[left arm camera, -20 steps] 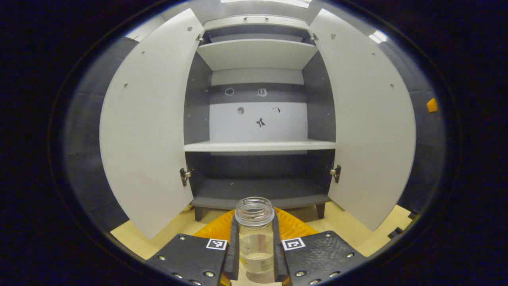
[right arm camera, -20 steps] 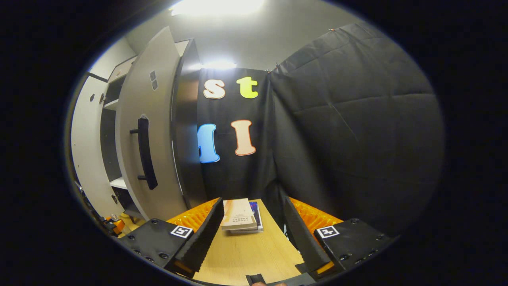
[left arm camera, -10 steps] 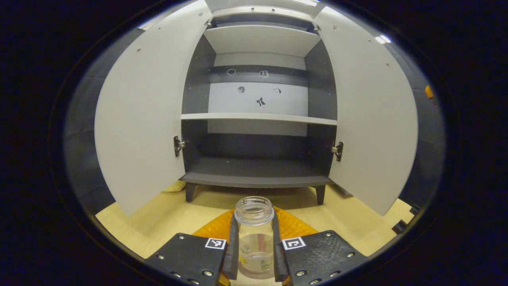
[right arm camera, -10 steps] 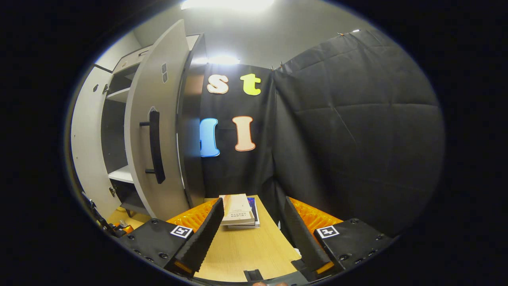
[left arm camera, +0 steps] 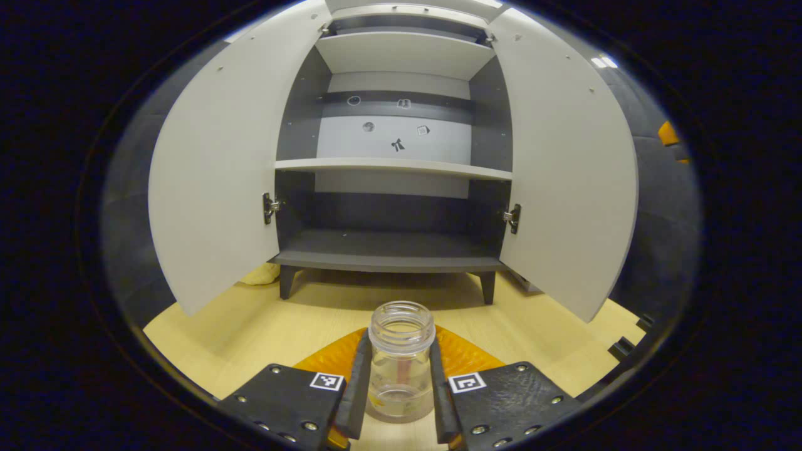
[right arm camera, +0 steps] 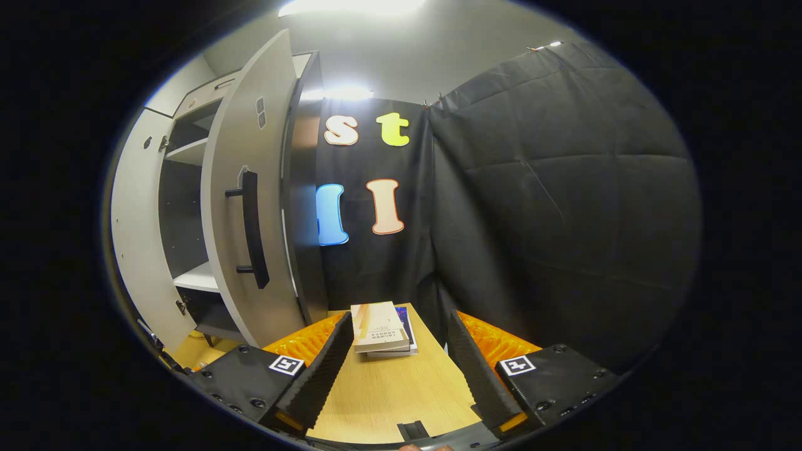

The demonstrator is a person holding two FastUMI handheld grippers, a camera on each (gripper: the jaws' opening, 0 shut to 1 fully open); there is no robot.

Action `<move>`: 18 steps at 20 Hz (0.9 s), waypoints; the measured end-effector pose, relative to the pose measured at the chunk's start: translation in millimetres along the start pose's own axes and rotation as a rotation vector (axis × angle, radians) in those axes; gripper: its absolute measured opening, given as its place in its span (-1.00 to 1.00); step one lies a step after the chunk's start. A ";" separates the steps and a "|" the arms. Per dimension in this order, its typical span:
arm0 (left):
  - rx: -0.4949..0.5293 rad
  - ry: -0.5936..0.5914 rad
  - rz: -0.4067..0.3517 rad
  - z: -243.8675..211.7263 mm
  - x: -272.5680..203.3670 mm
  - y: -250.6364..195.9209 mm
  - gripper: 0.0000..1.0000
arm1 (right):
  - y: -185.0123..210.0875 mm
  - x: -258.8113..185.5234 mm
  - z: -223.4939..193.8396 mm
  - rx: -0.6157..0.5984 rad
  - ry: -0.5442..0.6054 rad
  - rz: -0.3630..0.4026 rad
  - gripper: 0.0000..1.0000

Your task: Grasp the bottle in the cabinet with the left hand and place it on the coaster, then close the right door with the right hand and the left door with the left hand.

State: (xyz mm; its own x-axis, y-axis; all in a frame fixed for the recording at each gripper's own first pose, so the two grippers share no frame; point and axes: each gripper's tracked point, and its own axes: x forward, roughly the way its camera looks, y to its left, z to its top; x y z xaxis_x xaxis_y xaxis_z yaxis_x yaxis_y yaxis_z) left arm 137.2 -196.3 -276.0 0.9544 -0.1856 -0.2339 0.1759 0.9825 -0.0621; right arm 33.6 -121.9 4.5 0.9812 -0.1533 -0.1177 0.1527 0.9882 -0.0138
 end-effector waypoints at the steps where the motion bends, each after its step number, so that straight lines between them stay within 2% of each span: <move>1: 0.001 0.003 -0.020 1.0 -1.4 -5.5 0.11 | 2.1 0.4 -1.8 0.001 0.001 0.001 0.94; 2: 0.002 0.002 -0.036 3.2 -2.8 -7.9 0.35 | 3.9 1.0 -3.8 0.004 0.004 0.000 0.93; 3: 0.007 0.001 -0.044 6.3 -4.2 -9.2 0.79 | 4.5 0.0 -6.0 0.009 0.005 0.001 0.93; 4: 0.014 0.001 -0.046 8.3 -7.4 -9.0 0.87 | 5.5 -0.7 -6.1 0.014 0.004 0.001 0.94; 9: 0.033 -0.011 -0.048 25.0 -48.2 -1.2 0.89 | 4.2 -1.7 -7.7 0.031 -0.016 -0.020 0.94; 14: -0.025 -0.003 -0.030 35.2 -116.7 21.6 0.87 | 14.5 7.0 -4.9 0.017 -0.035 -0.013 0.92; 16: -0.023 -0.008 -0.003 52.7 -140.2 38.3 0.88 | 22.0 11.4 2.2 0.006 -0.041 0.002 0.93; 18: 0.029 -0.059 0.005 91.9 -159.0 52.4 0.90 | 30.3 11.6 14.5 -0.009 -0.064 0.017 0.93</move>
State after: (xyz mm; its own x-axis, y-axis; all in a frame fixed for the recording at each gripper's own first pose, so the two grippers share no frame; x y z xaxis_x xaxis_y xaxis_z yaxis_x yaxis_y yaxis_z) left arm 16.8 -113.6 -153.0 0.9677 -0.1804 -0.1763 0.1775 0.9836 -0.0324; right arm 51.4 -93.8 17.1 0.9893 -0.1358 -0.0538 0.1348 0.9906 -0.0213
